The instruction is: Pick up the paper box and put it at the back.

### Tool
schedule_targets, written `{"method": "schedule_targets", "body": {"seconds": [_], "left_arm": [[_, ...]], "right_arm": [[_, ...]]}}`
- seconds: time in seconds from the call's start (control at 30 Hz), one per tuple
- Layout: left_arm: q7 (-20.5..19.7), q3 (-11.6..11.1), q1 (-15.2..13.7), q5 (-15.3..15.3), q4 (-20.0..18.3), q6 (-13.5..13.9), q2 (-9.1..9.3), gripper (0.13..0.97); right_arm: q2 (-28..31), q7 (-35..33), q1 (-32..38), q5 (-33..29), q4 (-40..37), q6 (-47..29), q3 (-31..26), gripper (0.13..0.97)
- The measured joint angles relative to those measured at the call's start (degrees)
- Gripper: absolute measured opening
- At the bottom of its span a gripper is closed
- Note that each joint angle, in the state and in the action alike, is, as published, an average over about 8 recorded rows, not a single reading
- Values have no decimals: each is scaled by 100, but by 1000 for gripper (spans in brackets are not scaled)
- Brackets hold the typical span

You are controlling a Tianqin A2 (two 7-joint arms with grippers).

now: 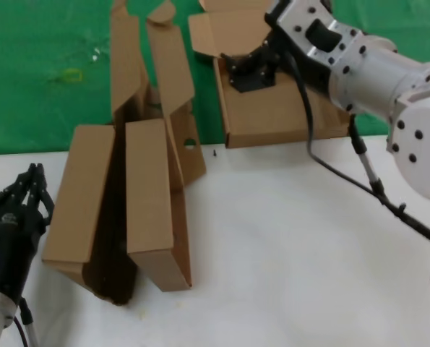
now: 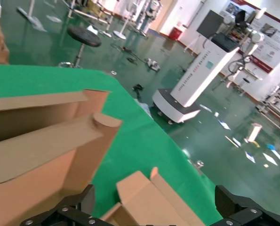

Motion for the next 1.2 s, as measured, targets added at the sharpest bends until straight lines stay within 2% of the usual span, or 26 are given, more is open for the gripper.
{"method": "schedule_targets", "body": {"seconds": [0.1, 0.2, 0.37, 0.5, 0.77, 0.9, 1.17, 1.2], "left_arm": [[0, 0, 0, 0, 0, 0, 0, 163], [0, 0, 0, 0, 0, 0, 0, 163], [0, 0, 0, 0, 0, 0, 0, 219], [0, 0, 0, -1, 0, 0, 0, 253], [0, 0, 0, 0, 0, 0, 0, 415], [0, 0, 0, 0, 0, 0, 0, 415], [0, 0, 0, -1, 0, 0, 0, 638], [0, 0, 0, -1, 0, 0, 0, 638]], "right_arm": [[42, -160, -136, 271, -49, 202, 19, 844], [86, -335, -295, 583, -101, 436, 50, 880], [163, -642, -578, 1137, -193, 852, 106, 941], [226, -889, -806, 1583, -266, 1187, 152, 950], [352, -1389, -1269, 2484, -414, 1865, 244, 966], [414, -1636, -1499, 2931, -488, 2201, 289, 966], [541, -2134, -1964, 3832, -636, 2879, 381, 966], [557, -2195, -2020, 3942, -654, 2962, 392, 966]]}}
